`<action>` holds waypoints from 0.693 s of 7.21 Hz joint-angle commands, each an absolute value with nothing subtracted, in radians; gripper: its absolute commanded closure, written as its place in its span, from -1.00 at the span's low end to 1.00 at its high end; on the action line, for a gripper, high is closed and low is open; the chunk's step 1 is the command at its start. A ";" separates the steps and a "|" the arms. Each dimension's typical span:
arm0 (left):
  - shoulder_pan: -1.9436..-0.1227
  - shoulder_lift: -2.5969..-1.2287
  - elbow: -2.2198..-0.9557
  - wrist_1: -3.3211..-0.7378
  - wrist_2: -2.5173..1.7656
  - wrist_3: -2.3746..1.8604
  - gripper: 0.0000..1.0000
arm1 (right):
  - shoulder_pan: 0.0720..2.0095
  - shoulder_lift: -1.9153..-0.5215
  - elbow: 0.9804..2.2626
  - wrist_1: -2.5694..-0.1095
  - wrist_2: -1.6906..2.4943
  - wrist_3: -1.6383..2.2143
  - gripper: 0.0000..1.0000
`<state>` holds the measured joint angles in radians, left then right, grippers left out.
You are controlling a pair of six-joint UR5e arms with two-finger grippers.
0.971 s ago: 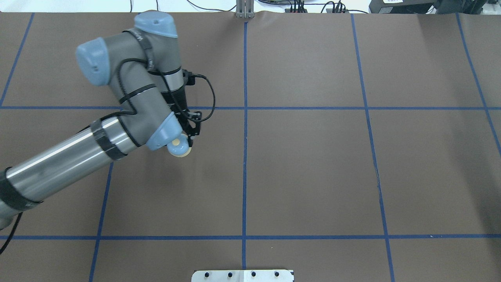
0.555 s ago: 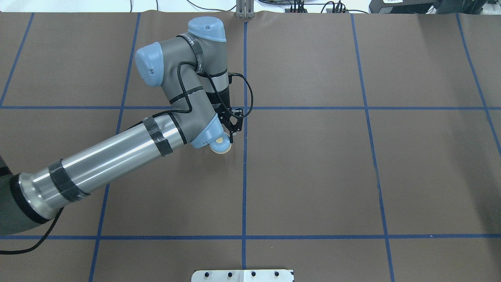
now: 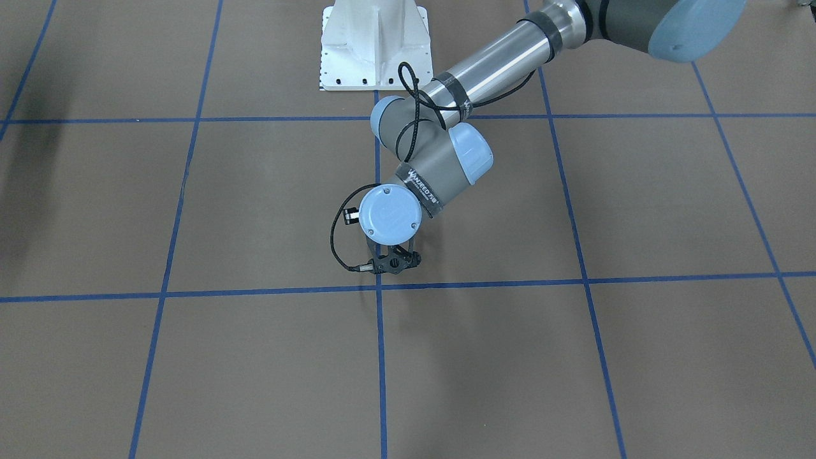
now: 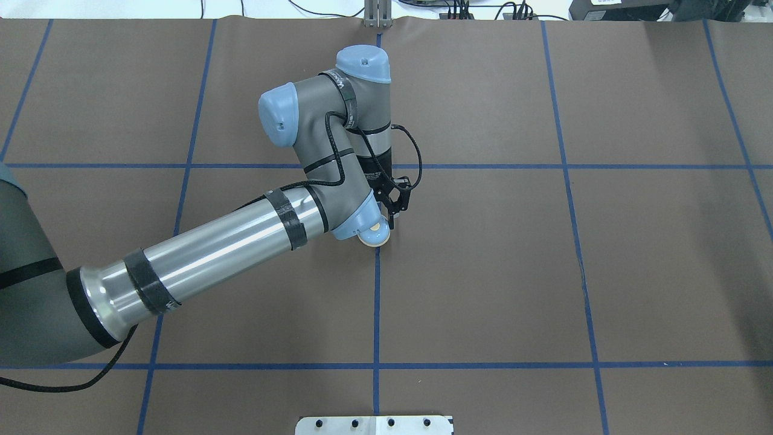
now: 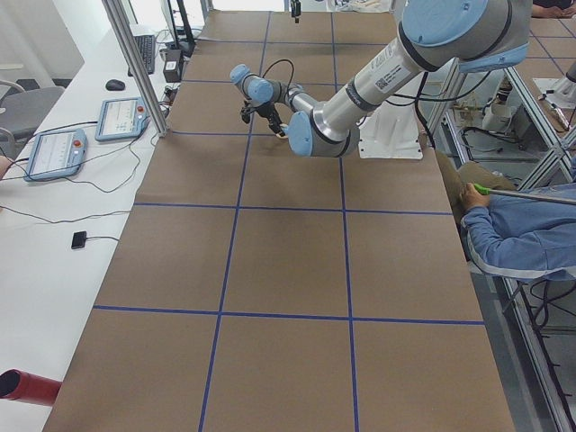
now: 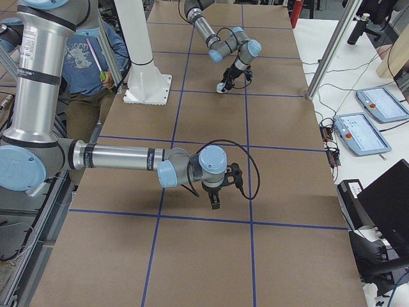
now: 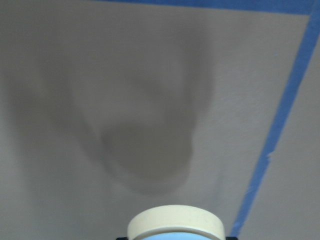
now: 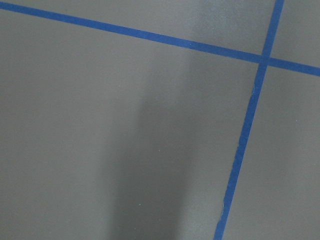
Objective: Place and press bell with both arms
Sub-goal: 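Carry the blue bell with the left gripper to the table center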
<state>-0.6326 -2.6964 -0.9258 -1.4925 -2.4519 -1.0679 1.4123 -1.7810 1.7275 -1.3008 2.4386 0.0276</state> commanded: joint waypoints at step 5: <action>-0.609 -2.695 -0.914 -1.526 -2.442 -1.075 -0.02 | 1.408 -1.781 1.724 -1.301 2.436 0.026 -1.00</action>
